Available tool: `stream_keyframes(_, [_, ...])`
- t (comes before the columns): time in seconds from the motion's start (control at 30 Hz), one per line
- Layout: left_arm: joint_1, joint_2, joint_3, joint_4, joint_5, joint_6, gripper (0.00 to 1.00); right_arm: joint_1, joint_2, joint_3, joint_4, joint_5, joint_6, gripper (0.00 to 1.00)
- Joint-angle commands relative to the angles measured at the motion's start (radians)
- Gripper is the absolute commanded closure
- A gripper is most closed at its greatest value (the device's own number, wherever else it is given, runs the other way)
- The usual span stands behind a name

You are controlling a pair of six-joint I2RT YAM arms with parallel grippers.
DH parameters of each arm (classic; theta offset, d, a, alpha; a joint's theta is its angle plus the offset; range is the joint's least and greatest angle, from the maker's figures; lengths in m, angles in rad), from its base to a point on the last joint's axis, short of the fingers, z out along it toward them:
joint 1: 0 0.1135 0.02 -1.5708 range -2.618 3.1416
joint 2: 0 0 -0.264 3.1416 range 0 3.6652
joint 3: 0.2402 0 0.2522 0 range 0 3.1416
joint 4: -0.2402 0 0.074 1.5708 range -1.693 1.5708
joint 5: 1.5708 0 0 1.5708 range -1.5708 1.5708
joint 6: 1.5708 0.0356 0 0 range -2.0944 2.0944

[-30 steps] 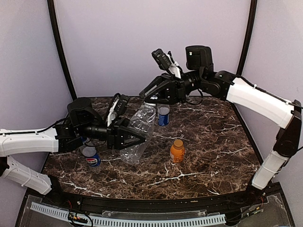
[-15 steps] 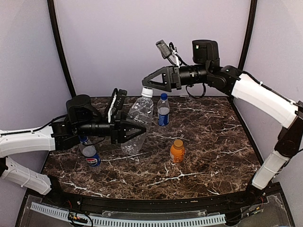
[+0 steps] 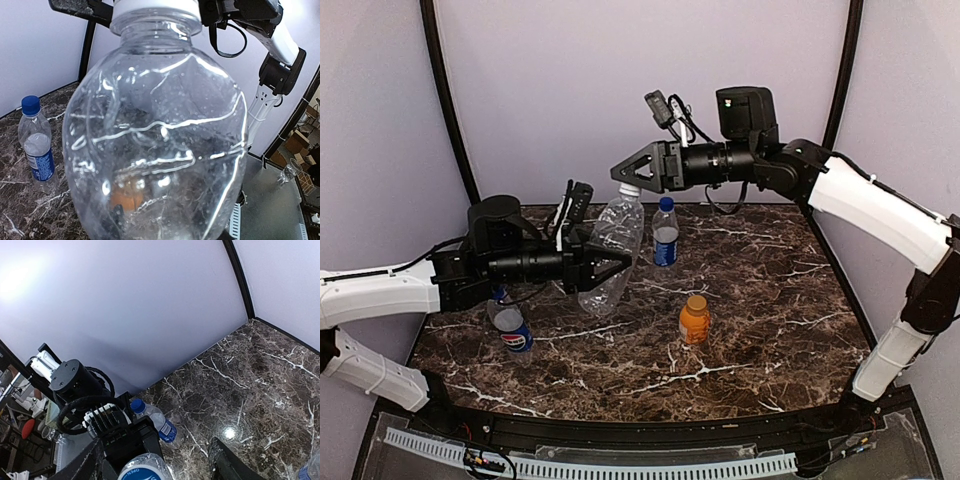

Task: Unscrew the bottle caps
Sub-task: Unscrew the bottle cap from the plastic bottle.

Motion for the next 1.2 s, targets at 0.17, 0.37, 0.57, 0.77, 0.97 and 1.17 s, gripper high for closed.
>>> stream_keyframes(0.17, [-0.003,0.007,0.043,-0.015,-0.028,0.021,0.70,0.012,0.003,0.006,0.020,0.015,0.010,0.48])
stream_keyframes(0.37, [-0.003,0.006,0.044,-0.017,-0.031,0.023,0.70,0.012,0.008,-0.002,0.019,0.023,0.009,0.50])
stream_keyframes(0.57, [-0.003,0.001,0.041,-0.019,-0.033,0.024,0.70,0.012,0.018,-0.003,0.016,0.023,0.003,0.52])
stream_keyframes(0.77, [-0.003,0.001,0.038,-0.021,-0.034,0.024,0.70,0.012,0.026,-0.003,0.021,0.009,0.003,0.65])
stream_keyframes(0.97, [-0.003,0.003,0.035,-0.019,-0.035,0.025,0.71,0.012,0.019,-0.014,0.040,-0.002,-0.007,0.81])
stream_keyframes(1.17, [-0.002,-0.011,0.005,0.043,0.022,0.013,0.70,-0.006,0.007,-0.050,0.122,-0.155,-0.120,1.00])
